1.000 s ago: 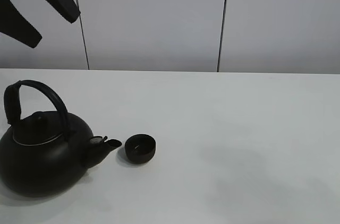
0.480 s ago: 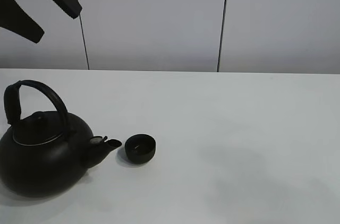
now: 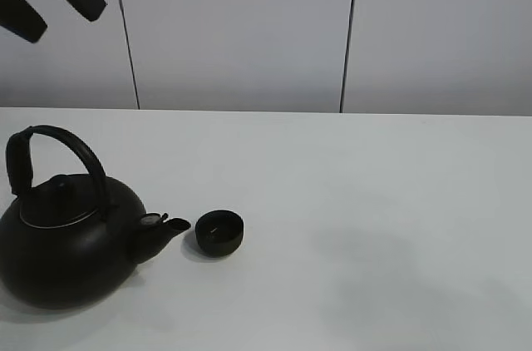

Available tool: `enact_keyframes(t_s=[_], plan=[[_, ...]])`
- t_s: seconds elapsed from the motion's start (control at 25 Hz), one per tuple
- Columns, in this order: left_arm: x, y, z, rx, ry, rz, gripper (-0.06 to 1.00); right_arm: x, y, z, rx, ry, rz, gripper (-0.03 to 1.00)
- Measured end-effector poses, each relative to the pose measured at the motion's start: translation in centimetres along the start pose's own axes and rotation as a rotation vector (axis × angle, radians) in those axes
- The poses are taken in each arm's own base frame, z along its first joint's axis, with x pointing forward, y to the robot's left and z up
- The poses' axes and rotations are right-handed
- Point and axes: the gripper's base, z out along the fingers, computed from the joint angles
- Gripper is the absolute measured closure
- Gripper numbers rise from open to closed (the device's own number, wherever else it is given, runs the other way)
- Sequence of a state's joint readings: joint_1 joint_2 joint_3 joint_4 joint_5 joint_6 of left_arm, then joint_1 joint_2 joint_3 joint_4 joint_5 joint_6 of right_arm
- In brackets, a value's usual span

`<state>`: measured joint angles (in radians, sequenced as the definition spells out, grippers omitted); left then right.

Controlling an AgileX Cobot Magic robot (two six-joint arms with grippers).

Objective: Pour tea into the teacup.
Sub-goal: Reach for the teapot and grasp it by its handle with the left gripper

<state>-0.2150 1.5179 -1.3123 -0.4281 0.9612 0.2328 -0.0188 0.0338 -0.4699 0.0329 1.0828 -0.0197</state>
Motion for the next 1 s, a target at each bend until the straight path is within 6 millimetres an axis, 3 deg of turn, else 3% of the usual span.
enact_keyframes(t_s=[0.08,0.24,0.32,0.48,0.64,1.0], plan=[[-0.4,-0.2,-1.8,-0.044,-0.099,0.030,0.44,0.0,0.0,0.0,0.000,0.000,0.000,0.35],[-0.5,-1.5,-7.7,-0.132,-0.357,0.125,0.44,0.0,0.0,0.0,0.000,0.000,0.000,0.35],[0.1,-2.3,-10.8,-0.176,-0.467,0.176,0.44,0.0,0.0,0.0,0.000,0.000,0.000,0.35],[1.9,-3.0,-15.0,-0.268,-0.579,0.246,0.44,0.0,0.0,0.0,0.000,0.000,0.000,0.35],[4.5,-2.7,-15.7,-0.331,-0.610,0.273,0.44,0.0,0.0,0.0,0.000,0.000,0.000,0.35],[11.8,-0.4,-10.6,-0.334,-0.790,0.220,0.44,0.0,0.0,0.0,0.000,0.000,0.000,0.35]])
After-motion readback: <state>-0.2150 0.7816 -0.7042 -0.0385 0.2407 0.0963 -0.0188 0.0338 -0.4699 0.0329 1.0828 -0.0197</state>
